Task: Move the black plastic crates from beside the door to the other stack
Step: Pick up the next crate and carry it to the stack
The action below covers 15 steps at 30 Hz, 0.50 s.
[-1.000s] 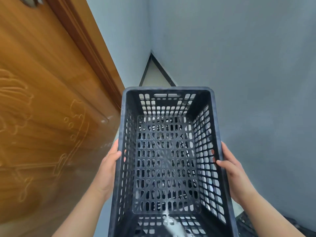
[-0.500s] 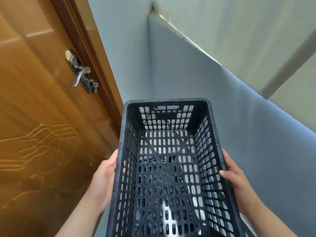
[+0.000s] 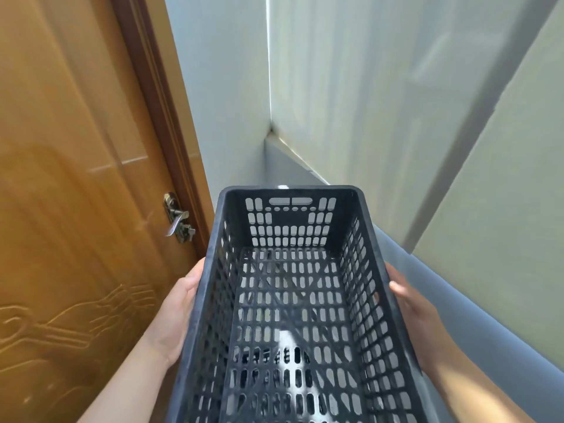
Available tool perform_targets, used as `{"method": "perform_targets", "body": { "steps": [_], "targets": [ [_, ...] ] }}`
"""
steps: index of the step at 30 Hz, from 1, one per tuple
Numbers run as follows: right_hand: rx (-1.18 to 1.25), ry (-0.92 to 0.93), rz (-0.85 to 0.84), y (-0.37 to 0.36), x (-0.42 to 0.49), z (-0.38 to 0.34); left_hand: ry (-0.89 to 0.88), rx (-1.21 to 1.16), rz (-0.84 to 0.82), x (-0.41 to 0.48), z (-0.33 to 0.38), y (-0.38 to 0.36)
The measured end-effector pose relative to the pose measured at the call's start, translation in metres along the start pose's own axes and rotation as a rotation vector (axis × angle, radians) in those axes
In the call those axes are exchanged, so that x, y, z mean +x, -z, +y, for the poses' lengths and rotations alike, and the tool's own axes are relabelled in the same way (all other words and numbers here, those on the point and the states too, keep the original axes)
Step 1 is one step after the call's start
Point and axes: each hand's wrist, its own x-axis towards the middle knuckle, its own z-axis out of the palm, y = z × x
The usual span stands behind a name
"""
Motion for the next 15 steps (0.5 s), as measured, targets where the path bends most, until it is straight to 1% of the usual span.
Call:
{"method": "perform_targets", "body": {
  "steps": [5, 8, 11, 15],
  "targets": [
    [0.089, 0.054, 0.038, -0.003, -0.012, -0.023, -0.036, -0.064, -0.017, -0.014, 0.032, -0.018],
    [0.094, 0.037, 0.075, -0.004, -0.022, -0.033, -0.058, -0.075, -0.036, -0.018, 0.043, -0.018],
    [0.138, 0.013, 0.072, -0.009, -0.037, -0.040, -0.059, -0.042, -0.070, -0.018, 0.048, -0.018],
    [0.108, 0.046, 0.179, -0.018, -0.068, -0.044, -0.048, 0.005, -0.166, -0.019, 0.054, -0.020]
  ]
}}
